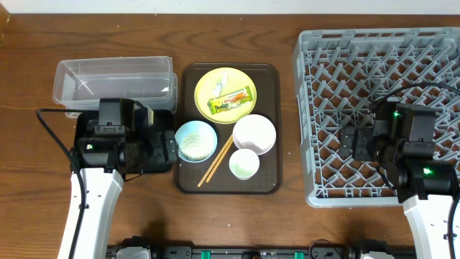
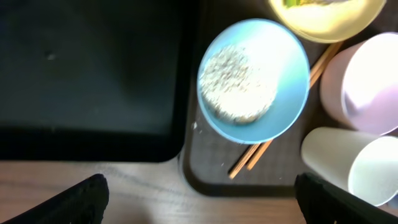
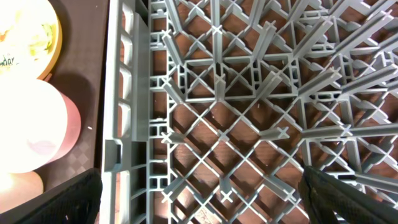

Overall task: Sort waste into correct bins and load items into the dishwasher rack
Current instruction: 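Reach left gripper to yellow plate and grasp green Pandan wrapper, then carry wrapper with left gripper and drop it into clear bin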

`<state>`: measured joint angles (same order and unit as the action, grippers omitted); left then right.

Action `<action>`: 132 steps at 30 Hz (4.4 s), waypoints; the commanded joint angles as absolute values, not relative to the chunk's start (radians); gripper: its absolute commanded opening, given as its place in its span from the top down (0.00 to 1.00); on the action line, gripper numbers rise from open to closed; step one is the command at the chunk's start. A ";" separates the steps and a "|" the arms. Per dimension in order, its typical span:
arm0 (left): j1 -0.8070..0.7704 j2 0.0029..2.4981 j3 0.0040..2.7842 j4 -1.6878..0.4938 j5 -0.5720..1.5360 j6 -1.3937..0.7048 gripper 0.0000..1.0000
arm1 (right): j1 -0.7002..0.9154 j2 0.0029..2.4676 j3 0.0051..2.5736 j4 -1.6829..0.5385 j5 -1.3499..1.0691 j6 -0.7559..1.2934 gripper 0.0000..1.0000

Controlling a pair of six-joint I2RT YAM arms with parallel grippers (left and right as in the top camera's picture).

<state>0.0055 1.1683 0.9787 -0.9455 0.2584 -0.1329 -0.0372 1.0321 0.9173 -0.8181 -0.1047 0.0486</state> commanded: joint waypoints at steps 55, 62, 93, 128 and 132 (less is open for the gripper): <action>-0.341 2.039 1.398 -0.520 0.170 0.120 0.31 | -0.052 1.032 0.941 -0.812 -0.117 0.059 0.01; -0.343 2.040 1.397 -0.487 0.159 0.119 0.28 | -0.052 1.032 0.941 -0.817 -0.117 0.059 0.01; -0.348 2.089 1.397 -0.478 0.115 0.069 0.74 | -0.052 1.032 0.941 -0.823 -0.117 0.059 0.01; 0.061 1.765 1.397 -0.567 0.007 -0.198 0.94 | -0.052 1.032 0.941 -0.823 -0.117 0.059 0.01; 0.105 1.789 1.397 -0.554 0.007 -0.446 0.88 | -0.052 1.032 0.941 -0.823 -0.117 0.059 0.01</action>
<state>0.0872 1.7618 1.4002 -0.5591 0.0181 -0.2287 -0.0372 1.0325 0.9199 -0.8219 -0.1089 0.0490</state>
